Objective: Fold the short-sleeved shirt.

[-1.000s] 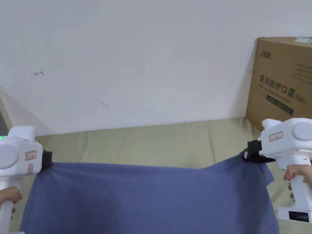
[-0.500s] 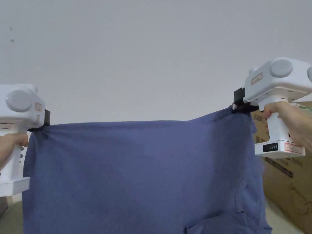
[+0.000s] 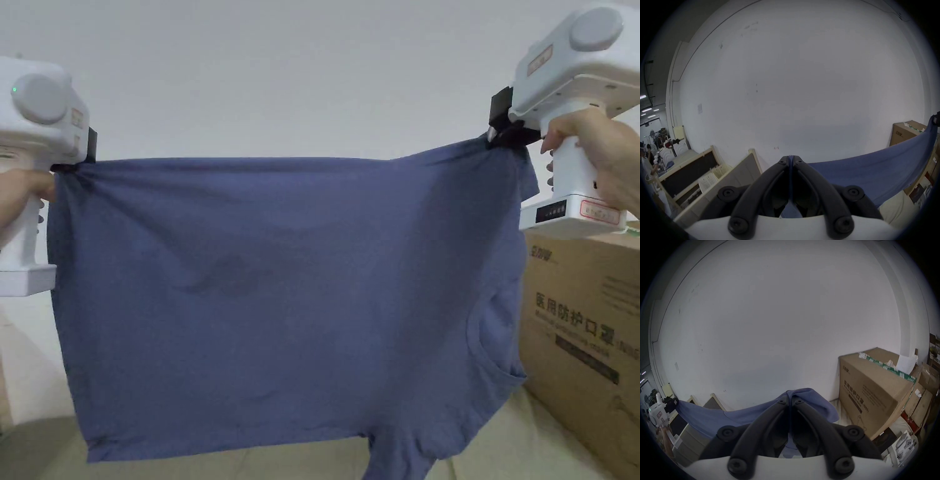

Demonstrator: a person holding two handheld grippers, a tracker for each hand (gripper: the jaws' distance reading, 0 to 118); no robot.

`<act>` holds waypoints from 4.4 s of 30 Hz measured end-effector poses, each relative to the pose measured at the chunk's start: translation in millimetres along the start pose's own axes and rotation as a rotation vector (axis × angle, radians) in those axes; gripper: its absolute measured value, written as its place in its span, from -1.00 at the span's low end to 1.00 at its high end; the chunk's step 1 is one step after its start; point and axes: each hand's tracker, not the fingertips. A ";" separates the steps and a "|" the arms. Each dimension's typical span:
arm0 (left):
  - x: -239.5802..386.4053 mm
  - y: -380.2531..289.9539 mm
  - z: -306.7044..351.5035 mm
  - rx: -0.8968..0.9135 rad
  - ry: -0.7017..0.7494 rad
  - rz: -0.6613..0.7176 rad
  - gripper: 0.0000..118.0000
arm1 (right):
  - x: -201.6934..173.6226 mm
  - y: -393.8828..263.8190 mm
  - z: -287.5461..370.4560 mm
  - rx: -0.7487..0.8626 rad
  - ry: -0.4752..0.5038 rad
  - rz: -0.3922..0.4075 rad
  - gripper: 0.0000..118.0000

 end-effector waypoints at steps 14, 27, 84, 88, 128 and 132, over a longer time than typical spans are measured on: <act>70.3 -328.1 -141.8 -0.498 0.014 -0.011 -0.97 | 53.8 -295.7 -196.7 -0.535 -0.144 -0.003 -0.95; 74.2 -488.2 -139.8 -0.738 -0.025 -0.040 -0.97 | 103.3 -461.6 -232.4 -0.781 -0.172 0.007 -0.95; -130.1 -600.6 394.4 -0.762 -0.140 0.300 0.78 | 72.4 -635.2 330.8 -0.727 -0.044 0.078 -1.00; -108.3 -609.4 404.5 -0.826 -0.157 0.248 -0.38 | 77.7 -642.0 324.6 -0.760 -0.042 0.062 -1.00; -95.3 -535.3 311.9 -0.818 -0.179 0.222 -0.94 | 93.4 -575.1 227.5 -0.707 -0.060 0.029 -1.00; -77.1 -547.7 256.9 -0.895 -0.189 0.135 -0.94 | 95.6 -579.5 165.3 -0.749 -0.083 0.031 -1.00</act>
